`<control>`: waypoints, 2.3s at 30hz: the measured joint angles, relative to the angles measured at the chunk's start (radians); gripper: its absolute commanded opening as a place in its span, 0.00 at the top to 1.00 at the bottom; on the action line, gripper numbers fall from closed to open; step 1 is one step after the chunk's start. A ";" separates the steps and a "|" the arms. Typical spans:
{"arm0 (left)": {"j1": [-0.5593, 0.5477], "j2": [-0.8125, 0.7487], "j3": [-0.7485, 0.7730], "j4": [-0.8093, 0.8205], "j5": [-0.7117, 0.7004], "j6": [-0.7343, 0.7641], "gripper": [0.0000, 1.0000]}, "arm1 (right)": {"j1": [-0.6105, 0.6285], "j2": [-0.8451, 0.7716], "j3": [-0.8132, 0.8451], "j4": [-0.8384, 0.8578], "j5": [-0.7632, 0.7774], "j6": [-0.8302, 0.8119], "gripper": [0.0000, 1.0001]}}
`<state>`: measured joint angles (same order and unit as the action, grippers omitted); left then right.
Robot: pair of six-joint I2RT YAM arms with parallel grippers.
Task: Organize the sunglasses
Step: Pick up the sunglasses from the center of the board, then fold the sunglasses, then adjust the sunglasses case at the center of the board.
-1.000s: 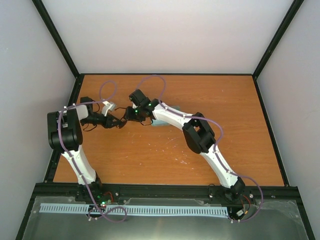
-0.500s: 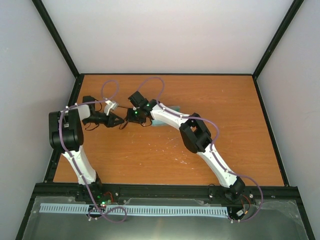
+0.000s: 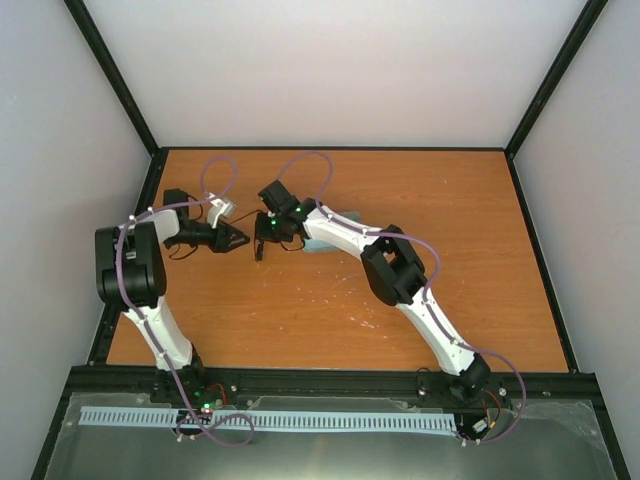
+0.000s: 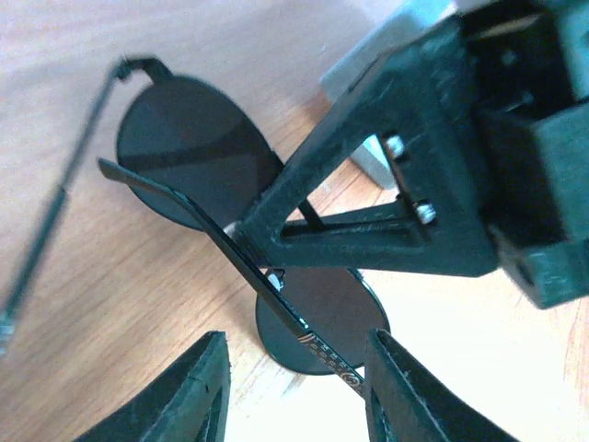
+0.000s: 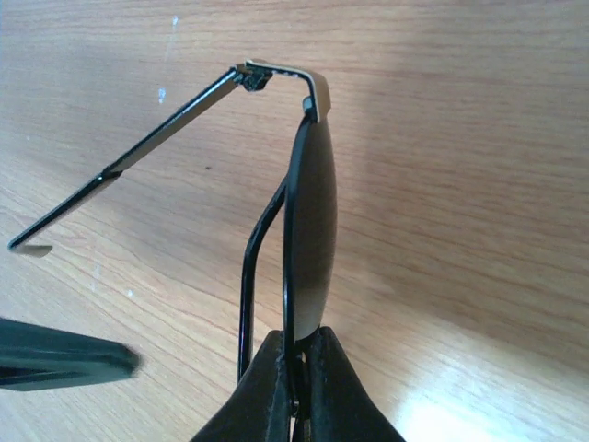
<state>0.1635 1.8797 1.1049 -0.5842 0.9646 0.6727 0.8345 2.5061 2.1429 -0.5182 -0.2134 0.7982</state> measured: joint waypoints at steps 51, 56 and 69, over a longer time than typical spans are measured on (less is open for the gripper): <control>-0.208 -0.241 -0.036 0.273 0.217 -0.269 0.49 | -0.182 -0.760 -0.903 0.478 -0.482 -0.283 0.97; -0.217 0.007 0.293 0.211 0.114 -0.262 0.75 | -0.201 -0.986 -1.019 0.476 -0.368 -0.285 0.97; -0.341 0.411 0.624 0.043 -0.221 -0.186 0.72 | -0.292 -1.227 -1.288 0.456 -0.044 -0.138 0.97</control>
<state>-0.1776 2.2910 1.7290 -0.5407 0.7433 0.4870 0.5426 1.2793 0.8547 -0.0624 -0.2577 0.6605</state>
